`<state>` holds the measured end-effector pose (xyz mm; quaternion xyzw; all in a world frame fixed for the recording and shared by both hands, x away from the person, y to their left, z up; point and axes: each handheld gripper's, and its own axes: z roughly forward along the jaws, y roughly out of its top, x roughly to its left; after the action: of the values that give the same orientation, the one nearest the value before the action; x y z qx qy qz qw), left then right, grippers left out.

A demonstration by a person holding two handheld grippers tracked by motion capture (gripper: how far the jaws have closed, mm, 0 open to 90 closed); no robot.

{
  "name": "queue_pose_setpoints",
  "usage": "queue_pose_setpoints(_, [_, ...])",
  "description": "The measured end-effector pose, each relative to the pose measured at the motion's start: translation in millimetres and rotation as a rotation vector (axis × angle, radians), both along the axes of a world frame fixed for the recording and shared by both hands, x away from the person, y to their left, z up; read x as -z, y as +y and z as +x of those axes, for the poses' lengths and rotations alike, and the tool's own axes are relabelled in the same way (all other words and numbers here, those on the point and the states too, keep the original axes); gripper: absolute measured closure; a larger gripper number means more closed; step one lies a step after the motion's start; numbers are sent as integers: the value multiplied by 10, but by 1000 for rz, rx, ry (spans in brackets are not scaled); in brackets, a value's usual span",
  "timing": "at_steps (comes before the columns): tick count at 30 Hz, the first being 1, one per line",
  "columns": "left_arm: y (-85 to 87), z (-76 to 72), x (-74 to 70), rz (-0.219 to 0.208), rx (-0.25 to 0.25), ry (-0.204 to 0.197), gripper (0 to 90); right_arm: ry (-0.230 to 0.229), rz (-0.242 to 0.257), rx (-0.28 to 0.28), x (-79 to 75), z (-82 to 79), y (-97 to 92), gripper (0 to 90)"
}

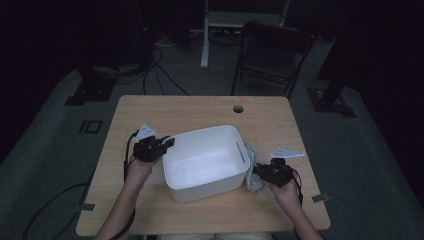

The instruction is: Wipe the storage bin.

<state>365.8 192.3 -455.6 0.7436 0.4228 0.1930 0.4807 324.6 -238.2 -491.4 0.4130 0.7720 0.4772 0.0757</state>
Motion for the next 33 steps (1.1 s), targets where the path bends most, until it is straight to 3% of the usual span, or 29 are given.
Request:
queue_pose_setpoints(8, [-5,-6,6,-10,-13,1,751,62,-26,-12,167,145,47,776])
queue_pose_setpoints(14, [6,0,10,-18,-5,2,750,131,-97,-10,383,274,118,776])
queue_pose_setpoints(15, [10,3,13,-25,2,3,750,150,-73,-10,393,290,95,775])
queue_pose_setpoints(22, [0,7,10,-14,18,1,750,117,-15,-1,218,318,33,775])
queue_pose_setpoints(25, [-11,7,8,-11,15,1,751,81,53,4,44,400,2,774])
queue_pose_setpoints(28, [-17,7,8,-11,10,2,751,74,29,-4,56,426,51,776])
queue_pose_setpoints(31, [-21,6,7,-10,6,3,751,99,28,1,124,489,75,778])
queue_pose_setpoints(33, [-23,3,9,-14,1,2,750,102,-10,7,172,519,117,779])
